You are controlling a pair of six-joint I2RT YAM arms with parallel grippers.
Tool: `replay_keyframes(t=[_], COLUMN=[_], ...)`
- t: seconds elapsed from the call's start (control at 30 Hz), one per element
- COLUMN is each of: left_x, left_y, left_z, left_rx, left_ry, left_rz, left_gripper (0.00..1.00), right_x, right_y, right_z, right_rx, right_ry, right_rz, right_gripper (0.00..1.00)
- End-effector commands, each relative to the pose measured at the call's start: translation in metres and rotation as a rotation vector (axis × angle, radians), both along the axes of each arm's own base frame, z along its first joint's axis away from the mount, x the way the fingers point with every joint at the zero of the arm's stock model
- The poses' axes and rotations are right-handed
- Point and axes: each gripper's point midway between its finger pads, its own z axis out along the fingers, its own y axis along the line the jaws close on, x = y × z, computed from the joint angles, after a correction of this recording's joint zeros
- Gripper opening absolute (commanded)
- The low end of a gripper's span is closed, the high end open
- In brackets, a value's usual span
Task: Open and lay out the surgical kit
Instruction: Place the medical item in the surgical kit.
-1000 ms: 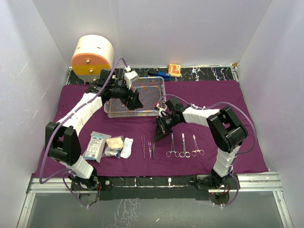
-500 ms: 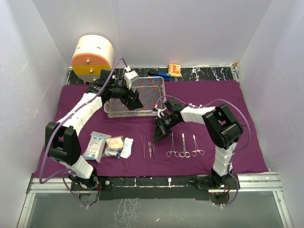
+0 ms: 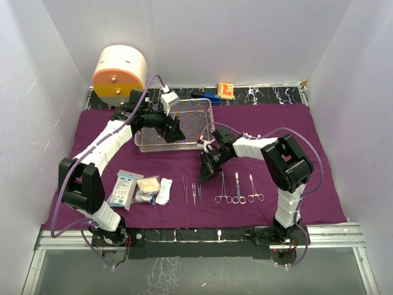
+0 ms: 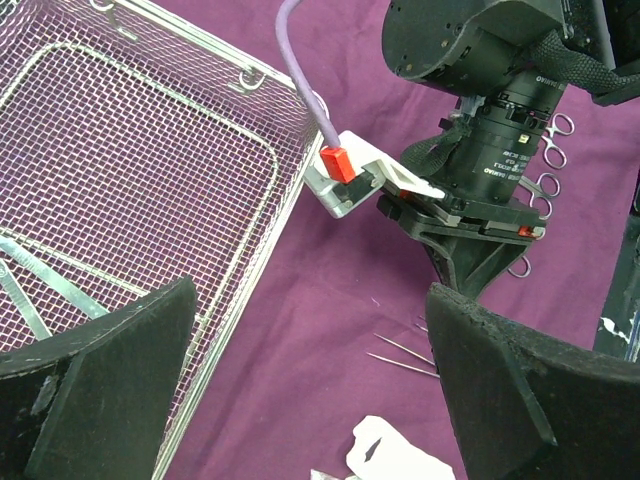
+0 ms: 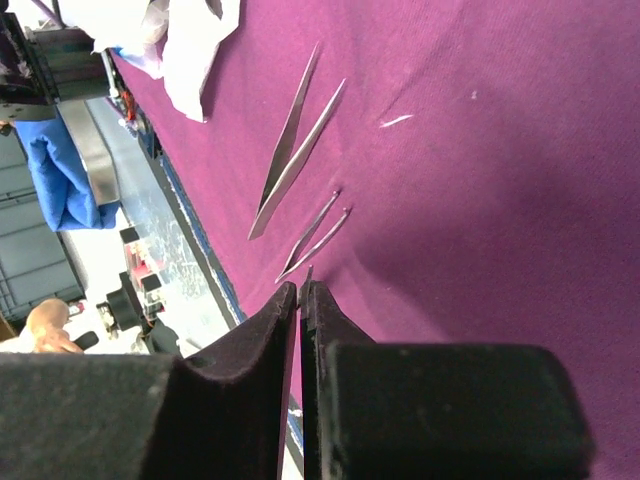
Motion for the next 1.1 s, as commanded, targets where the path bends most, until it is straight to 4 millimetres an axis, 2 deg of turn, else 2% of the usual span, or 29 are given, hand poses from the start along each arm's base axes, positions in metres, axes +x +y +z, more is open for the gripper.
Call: replay_keyframes(t=[0.0, 0.6, 0.7, 0.9, 1.07], left_x=[-0.002, -0.002, -0.002, -0.002, -0.002], left_y=[-0.002, -0.003, -0.003, -0.003, -0.003], left_z=[0.006, 0.007, 0.007, 0.007, 0.007], left_rx=[-0.028, -0.037, -0.038, -0.039, -0.039], left_ry=[-0.007, 0.000, -0.002, -0.004, -0.003], left_rz=[-0.022, -0.026, -0.026, -0.027, -0.025], left_gripper=[0.97, 0.98, 0.98, 0.98, 0.98], right_x=[0.018, 0.025, 0.025, 0.026, 0.028], right_y=[-0.001, -0.006, -0.005, -0.001, 0.002], right_z=[-0.002, -0.008, -0.006, 0.000, 0.004], right_rx=[-0.049, -0.111, -0.112, -0.126, -0.143], right_ry=[-0.052, -0.114, -0.126, -0.144, -0.150], right_rz=[-0.027, -0.035, -0.037, -0.049, -0.068], right_gripper=[0.06, 0.12, 0.10, 0.00, 0.00])
